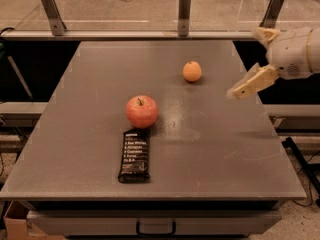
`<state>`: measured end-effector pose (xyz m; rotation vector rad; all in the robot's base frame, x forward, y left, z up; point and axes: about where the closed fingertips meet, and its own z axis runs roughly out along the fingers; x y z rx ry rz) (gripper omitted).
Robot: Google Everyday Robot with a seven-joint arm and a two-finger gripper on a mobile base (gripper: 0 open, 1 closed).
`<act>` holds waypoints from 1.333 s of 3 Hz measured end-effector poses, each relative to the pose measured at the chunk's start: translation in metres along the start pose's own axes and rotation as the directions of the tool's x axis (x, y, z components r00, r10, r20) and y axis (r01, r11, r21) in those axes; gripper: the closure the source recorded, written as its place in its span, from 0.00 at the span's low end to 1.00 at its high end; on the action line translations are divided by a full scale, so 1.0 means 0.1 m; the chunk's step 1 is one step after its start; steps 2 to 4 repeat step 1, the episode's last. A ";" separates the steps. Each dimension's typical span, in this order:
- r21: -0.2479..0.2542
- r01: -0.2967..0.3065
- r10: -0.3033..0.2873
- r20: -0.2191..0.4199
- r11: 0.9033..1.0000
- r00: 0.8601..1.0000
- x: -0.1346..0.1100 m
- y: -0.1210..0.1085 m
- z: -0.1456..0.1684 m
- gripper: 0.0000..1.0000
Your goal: Move apple near rxbar chocolate
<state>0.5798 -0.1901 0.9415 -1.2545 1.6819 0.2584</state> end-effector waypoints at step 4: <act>0.011 0.006 -0.006 0.004 1.000 1.000 -0.04 -0.04 -0.03 0.00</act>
Offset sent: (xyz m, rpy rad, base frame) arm 0.0000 0.0000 0.0000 0.0000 0.0000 0.0000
